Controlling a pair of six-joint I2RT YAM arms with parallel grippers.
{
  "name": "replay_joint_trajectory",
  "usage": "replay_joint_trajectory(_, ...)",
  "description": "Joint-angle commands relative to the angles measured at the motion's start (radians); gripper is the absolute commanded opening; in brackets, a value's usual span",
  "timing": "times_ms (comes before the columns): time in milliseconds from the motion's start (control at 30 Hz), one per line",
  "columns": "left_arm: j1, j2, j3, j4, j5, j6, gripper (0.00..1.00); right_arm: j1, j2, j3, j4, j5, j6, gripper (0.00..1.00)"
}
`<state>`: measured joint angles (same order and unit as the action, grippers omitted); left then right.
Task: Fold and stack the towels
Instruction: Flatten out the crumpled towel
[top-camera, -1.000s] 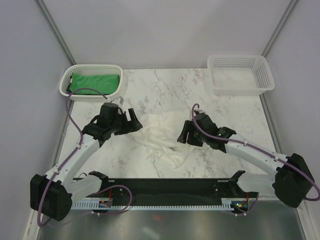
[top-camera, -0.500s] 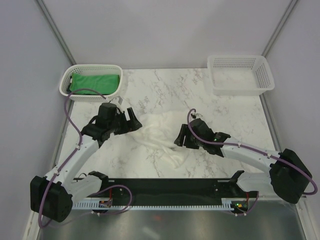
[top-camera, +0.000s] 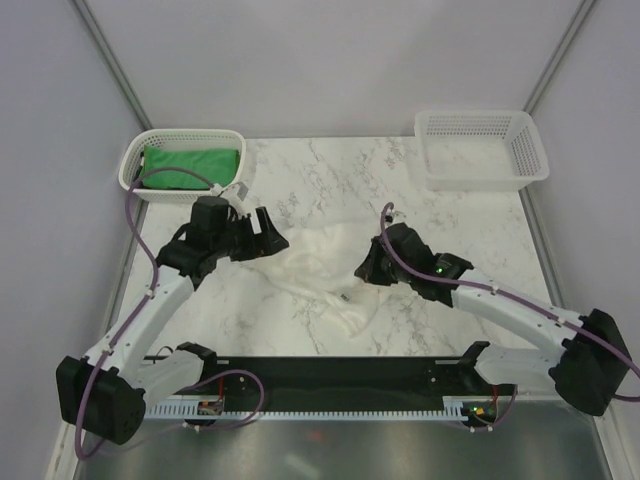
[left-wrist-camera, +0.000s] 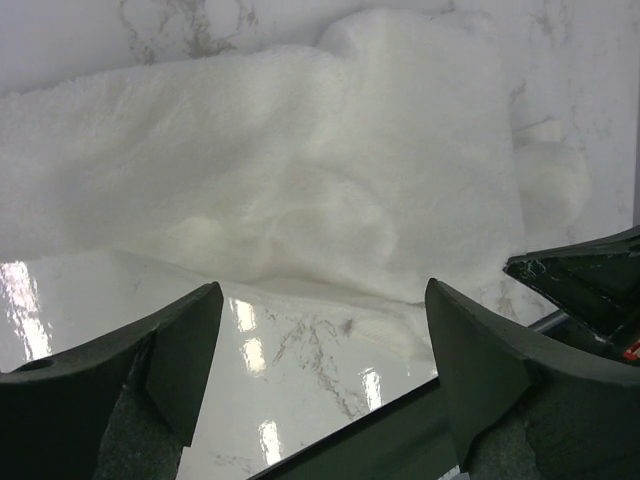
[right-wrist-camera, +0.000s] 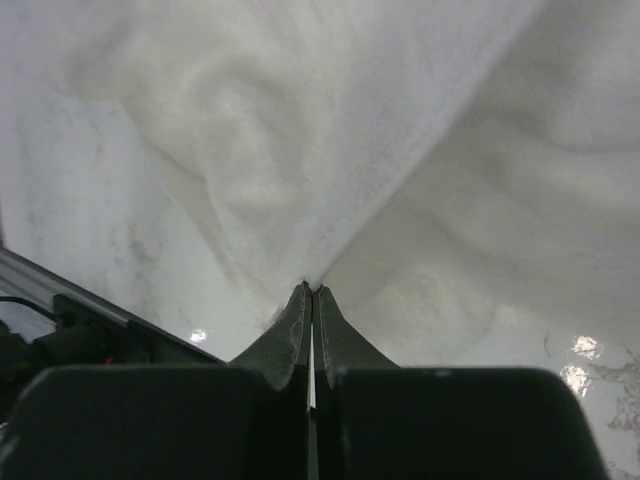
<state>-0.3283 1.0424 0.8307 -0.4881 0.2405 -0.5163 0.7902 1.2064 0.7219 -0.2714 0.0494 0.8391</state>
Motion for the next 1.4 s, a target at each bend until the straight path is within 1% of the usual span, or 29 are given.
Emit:
replay_joint_trajectory(0, 0.005, -0.015, 0.111, -0.017, 0.130, 0.070, 0.89, 0.004, -0.148, 0.222, -0.210, 0.070, 0.008, 0.00)
replay_joint_trajectory(100, 0.005, 0.004, 0.172, -0.017, 0.131, 0.070, 0.89, 0.004, -0.203, 0.298, -0.264, 0.112, 0.037, 0.00)
replay_joint_trajectory(167, 0.005, 0.045, 0.229, -0.017, 0.131, 0.070, 0.89, -0.002, -0.190, 0.350, -0.269, 0.144, 0.028, 0.00)
replay_joint_trajectory(200, 0.005, 0.063, 0.248, -0.059, 0.141, 0.100, 0.90, -0.006, -0.147, 0.405, -0.269, 0.182, 0.002, 0.00)
replay_joint_trajectory(233, 0.005, 0.086, 0.284, -0.060, 0.138, 0.101, 0.91, -0.015, -0.116, 0.431, -0.266, 0.188, -0.011, 0.00)
replay_joint_trajectory(267, 0.005, 0.134, 0.301, -0.056, 0.129, 0.105, 0.91, -0.057, -0.082, 0.453, -0.261, 0.179, -0.027, 0.00)
replay_joint_trajectory(300, 0.006, 0.165, 0.314, -0.055, 0.099, 0.110, 0.92, -0.086, -0.006, 0.471, -0.252, 0.135, -0.046, 0.00)
replay_joint_trajectory(333, 0.012, 0.195, 0.333, -0.053, 0.091, 0.114, 0.92, -0.113, 0.033, 0.485, -0.218, 0.106, -0.055, 0.00)
replay_joint_trajectory(367, 0.018, 0.258, 0.341, -0.052, 0.089, 0.120, 0.92, -0.176, 0.069, 0.484, -0.195, 0.069, -0.060, 0.00)
replay_joint_trajectory(400, 0.038, 0.286, 0.349, -0.053, 0.092, 0.121, 0.91, -0.204, 0.135, 0.467, -0.172, 0.040, -0.069, 0.00)
replay_joint_trajectory(467, 0.055, 0.346, 0.338, -0.043, 0.086, 0.102, 0.90, -0.276, 0.227, 0.446, -0.106, -0.008, -0.080, 0.00)
replay_joint_trajectory(567, 0.055, 0.352, 0.277, -0.024, 0.082, 0.093, 0.86, -0.342, 0.333, 0.419, -0.065, -0.023, -0.116, 0.00)
replay_joint_trajectory(700, 0.040, 0.249, 0.122, 0.023, 0.108, 0.087, 0.85, -0.404, 0.418, 0.401, -0.034, -0.048, -0.147, 0.00)
replay_joint_trajectory(800, 0.014, 0.165, 0.047, 0.022, 0.115, 0.084, 0.84, -0.427, 0.427, 0.390, -0.019, -0.085, -0.158, 0.00)
replay_joint_trajectory(833, 0.006, 0.127, 0.027, 0.020, 0.114, 0.073, 0.84, -0.427, 0.430, 0.390, -0.011, -0.094, -0.167, 0.01)
replay_joint_trajectory(900, -0.003, 0.090, -0.023, 0.022, 0.070, 0.062, 0.83, -0.427, 0.441, 0.398, -0.008, -0.103, -0.179, 0.08)
replay_joint_trajectory(933, -0.003, 0.047, -0.040, 0.028, 0.044, 0.047, 0.82, -0.428, 0.447, 0.404, -0.002, -0.108, -0.187, 0.20)
replay_joint_trajectory(967, -0.003, 0.025, -0.056, 0.031, 0.019, 0.036, 0.82, -0.430, 0.456, 0.413, -0.005, -0.108, -0.195, 0.28)
replay_joint_trajectory(1000, -0.003, -0.001, -0.077, 0.034, -0.033, 0.027, 0.82, -0.434, 0.461, 0.439, -0.021, -0.114, -0.199, 0.43)
replay_joint_trajectory(1033, -0.005, -0.051, -0.088, 0.039, -0.056, -0.003, 0.81, -0.437, 0.461, 0.453, -0.038, -0.106, -0.196, 0.48)
replay_joint_trajectory(1100, -0.005, -0.100, -0.125, 0.049, -0.090, -0.040, 0.81, -0.437, 0.438, 0.482, -0.093, -0.068, -0.169, 0.54)
replay_joint_trajectory(1167, -0.005, -0.139, -0.148, 0.046, -0.067, -0.073, 0.79, -0.437, 0.397, 0.485, -0.123, -0.056, -0.137, 0.53)
replay_joint_trajectory(1200, -0.005, -0.146, -0.174, 0.046, -0.067, -0.073, 0.79, -0.437, 0.381, 0.476, -0.155, -0.056, -0.088, 0.54)
replay_joint_trajectory(1233, -0.005, -0.151, -0.188, 0.046, -0.043, -0.109, 0.78, -0.437, 0.365, 0.464, -0.166, -0.056, -0.069, 0.54)
replay_joint_trajectory(1300, -0.005, -0.174, -0.241, 0.061, -0.017, -0.145, 0.77, -0.436, 0.305, 0.401, -0.172, -0.034, -0.025, 0.53)
replay_joint_trajectory(1333, -0.005, -0.183, -0.260, 0.078, -0.009, -0.172, 0.77, -0.437, 0.280, 0.375, -0.166, 0.007, 0.016, 0.53)
replay_joint_trajectory(1367, -0.005, -0.192, -0.293, 0.094, 0.008, -0.188, 0.77, -0.437, 0.234, 0.326, -0.152, 0.042, 0.021, 0.54)
